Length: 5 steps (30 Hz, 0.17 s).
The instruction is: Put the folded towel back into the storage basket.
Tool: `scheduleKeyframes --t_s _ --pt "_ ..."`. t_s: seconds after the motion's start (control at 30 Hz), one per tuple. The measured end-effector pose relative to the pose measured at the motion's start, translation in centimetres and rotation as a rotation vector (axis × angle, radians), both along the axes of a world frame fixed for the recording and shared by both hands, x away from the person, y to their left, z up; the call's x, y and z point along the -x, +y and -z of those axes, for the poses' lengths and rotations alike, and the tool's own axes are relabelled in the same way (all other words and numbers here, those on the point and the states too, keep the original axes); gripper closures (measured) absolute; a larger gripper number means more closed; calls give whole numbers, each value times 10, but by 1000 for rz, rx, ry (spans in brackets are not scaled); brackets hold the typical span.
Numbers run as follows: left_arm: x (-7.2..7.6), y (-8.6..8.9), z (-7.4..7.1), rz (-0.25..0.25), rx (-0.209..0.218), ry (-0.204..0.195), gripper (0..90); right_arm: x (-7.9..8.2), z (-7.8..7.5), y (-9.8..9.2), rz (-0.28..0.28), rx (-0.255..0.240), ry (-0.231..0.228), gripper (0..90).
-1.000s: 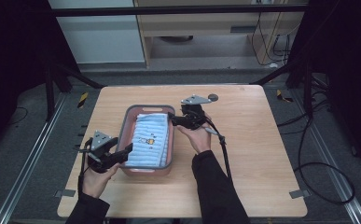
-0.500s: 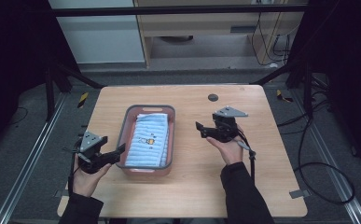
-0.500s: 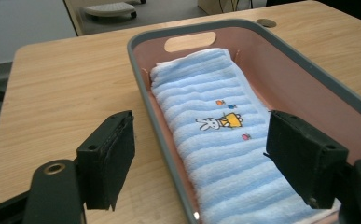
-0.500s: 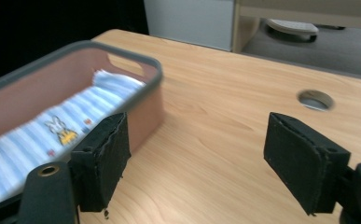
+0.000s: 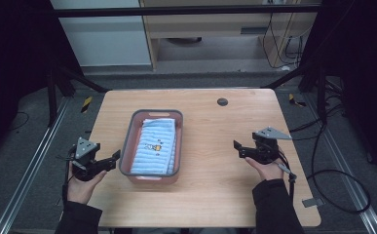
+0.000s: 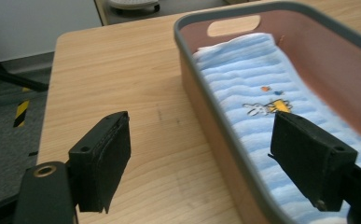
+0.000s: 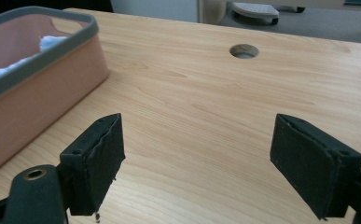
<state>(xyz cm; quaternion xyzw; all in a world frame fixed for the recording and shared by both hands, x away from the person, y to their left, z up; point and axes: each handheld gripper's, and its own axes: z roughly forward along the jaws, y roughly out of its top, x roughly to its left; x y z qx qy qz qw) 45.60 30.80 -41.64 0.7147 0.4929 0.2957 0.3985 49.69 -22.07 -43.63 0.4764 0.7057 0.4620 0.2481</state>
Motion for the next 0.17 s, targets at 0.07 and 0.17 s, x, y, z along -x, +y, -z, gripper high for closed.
scheduleKeyframes --t_s 0.07,0.17 --pt "-1 6 3 -20 12 3 199 2 4 -7 10 10 8 177" --pt "-4 15 8 -44 24 17 199 5 10 -16 25 22 17 175"
